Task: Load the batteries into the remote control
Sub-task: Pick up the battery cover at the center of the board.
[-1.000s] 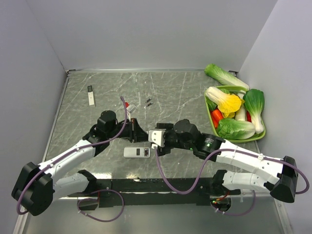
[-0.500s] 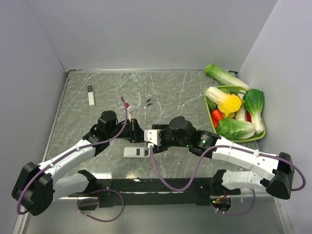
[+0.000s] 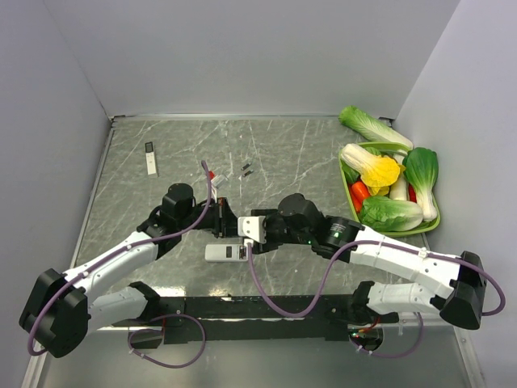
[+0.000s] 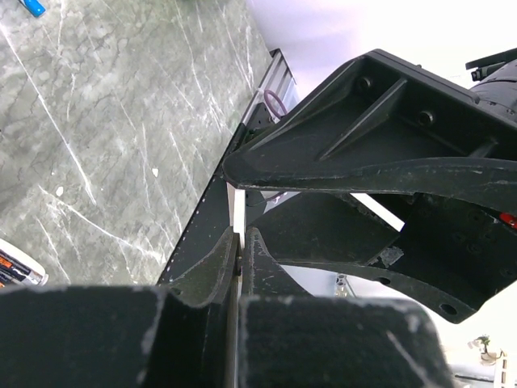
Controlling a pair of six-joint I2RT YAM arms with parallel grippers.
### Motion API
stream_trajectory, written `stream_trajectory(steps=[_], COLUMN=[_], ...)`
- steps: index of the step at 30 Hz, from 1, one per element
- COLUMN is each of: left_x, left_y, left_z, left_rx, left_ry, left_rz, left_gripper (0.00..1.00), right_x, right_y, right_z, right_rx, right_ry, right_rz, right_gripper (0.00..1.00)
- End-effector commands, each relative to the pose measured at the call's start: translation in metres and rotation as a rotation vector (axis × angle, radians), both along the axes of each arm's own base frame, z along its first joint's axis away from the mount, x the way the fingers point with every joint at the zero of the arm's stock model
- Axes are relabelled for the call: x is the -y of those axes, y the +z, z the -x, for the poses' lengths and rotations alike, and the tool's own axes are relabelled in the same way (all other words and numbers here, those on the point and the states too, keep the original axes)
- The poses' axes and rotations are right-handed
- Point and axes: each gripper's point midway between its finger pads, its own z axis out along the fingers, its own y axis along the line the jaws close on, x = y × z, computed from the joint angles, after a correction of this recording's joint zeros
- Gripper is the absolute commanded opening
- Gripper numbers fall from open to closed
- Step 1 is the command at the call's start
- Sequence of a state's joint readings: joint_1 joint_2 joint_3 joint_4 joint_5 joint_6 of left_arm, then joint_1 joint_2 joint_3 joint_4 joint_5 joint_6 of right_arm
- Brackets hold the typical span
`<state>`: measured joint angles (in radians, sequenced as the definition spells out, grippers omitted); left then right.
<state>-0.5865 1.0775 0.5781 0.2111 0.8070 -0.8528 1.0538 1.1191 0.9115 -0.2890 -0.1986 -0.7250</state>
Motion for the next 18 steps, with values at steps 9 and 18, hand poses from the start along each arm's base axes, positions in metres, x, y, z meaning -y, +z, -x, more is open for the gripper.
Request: stream_trajectory(steps=[9,18], left_x=[0.004,-0.024], left_y=[0.024,0.002], left_z=[-0.001,-0.036], left_rx=[0.037,0.058], left_ry=[-0.030,0.214], left_rz=[0.061,-0.111], left_gripper=[0.01,0.67], right_x=[-0.006,-0.004], right_y=[0.001,-0.013], right_z=[-0.003,0.004], right_rx=[0.036,-0.035], right_ry=[-0.005,-0.011], right_rz=[0.030,0.052], right_gripper=[0.46,0.18])
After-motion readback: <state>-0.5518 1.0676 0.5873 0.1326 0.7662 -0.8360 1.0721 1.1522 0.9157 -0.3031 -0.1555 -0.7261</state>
